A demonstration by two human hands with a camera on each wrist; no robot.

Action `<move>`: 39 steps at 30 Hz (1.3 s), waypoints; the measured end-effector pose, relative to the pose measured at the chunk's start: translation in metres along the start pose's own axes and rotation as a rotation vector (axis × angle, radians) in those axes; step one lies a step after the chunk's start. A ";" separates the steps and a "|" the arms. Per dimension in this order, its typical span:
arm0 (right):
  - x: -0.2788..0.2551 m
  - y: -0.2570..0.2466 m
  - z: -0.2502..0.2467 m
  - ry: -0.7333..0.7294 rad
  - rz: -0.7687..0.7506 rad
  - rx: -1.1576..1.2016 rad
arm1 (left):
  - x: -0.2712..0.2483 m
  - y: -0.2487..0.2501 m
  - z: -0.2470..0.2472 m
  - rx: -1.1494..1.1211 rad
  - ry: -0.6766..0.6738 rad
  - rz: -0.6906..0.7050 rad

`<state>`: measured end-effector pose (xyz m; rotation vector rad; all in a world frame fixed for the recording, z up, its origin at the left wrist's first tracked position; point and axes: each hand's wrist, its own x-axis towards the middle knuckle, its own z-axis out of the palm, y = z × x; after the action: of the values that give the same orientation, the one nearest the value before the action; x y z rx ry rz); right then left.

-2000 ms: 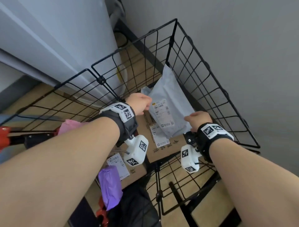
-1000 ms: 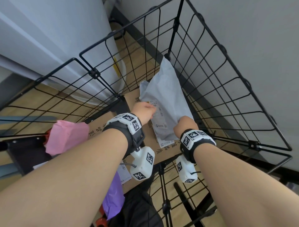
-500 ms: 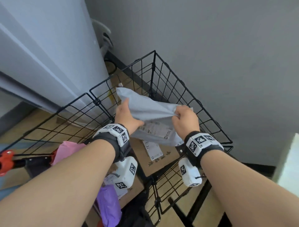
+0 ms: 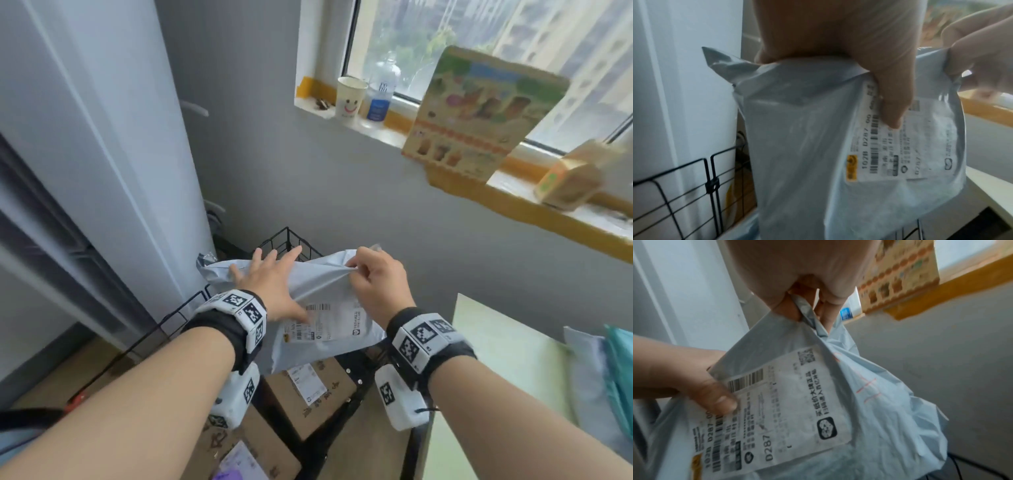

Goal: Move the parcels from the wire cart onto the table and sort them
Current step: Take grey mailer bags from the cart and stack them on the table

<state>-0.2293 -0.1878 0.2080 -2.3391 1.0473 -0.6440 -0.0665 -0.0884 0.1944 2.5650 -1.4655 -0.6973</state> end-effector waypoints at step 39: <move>-0.325 0.202 -0.288 0.022 1.073 0.723 | -0.132 0.320 0.130 -0.262 -0.440 0.277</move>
<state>-0.7030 -0.1238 0.2363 -0.9428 1.5257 -0.4713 -0.4325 -0.1300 0.2226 2.0441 -1.6647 -1.3638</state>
